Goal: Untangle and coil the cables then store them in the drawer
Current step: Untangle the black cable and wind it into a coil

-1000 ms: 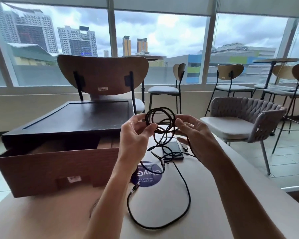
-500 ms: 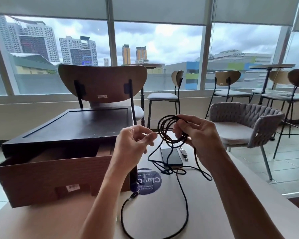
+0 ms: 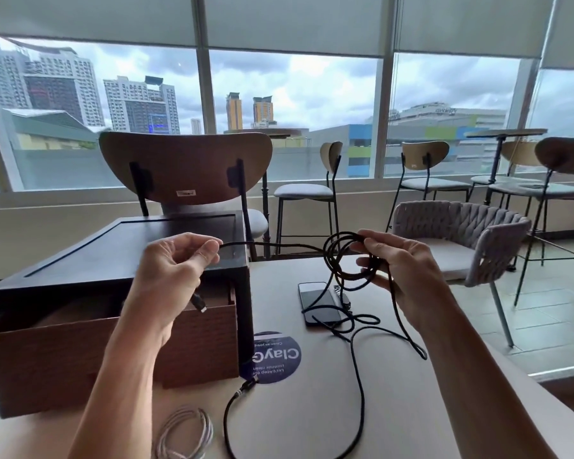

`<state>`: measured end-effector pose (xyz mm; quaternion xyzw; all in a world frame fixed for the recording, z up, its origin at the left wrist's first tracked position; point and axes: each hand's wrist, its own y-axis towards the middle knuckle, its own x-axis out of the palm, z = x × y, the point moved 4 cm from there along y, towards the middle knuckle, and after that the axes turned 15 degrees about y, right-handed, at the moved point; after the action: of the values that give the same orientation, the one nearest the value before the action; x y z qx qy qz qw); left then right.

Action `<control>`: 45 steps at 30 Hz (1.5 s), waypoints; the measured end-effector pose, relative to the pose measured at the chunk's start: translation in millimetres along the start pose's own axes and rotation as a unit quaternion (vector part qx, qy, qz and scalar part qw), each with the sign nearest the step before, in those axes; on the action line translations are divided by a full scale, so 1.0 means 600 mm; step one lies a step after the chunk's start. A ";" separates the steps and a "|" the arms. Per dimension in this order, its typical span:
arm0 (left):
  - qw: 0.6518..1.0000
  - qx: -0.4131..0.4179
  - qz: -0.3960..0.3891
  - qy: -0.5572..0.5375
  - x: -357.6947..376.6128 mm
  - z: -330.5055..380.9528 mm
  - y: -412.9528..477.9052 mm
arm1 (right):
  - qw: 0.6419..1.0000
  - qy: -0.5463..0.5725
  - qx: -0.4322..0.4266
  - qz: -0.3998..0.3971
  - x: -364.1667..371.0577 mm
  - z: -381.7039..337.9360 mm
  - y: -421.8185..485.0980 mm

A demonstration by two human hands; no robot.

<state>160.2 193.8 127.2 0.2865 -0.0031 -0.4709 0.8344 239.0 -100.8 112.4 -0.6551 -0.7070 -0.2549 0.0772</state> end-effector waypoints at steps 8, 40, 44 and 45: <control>0.985 0.106 -0.101 0.090 0.060 0.052 -0.023 | 0.990 -0.081 0.020 -0.117 0.052 0.004 -0.019; 0.947 0.093 -0.304 0.046 0.236 0.007 -0.094 | 0.949 0.294 0.111 -0.042 0.045 0.018 0.005; 0.899 0.113 -0.321 0.274 0.227 -0.032 -0.089 | 0.955 0.289 0.065 -0.020 0.016 -0.008 0.009; 0.884 0.099 -0.322 0.323 0.227 -0.039 -0.089 | 0.960 0.274 0.055 -0.014 0.010 -0.012 0.009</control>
<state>200.7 76.4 45.8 0.4893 0.3120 -0.5923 0.5589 241.6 -98.7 122.4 -0.5448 -0.6810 -0.3867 0.2998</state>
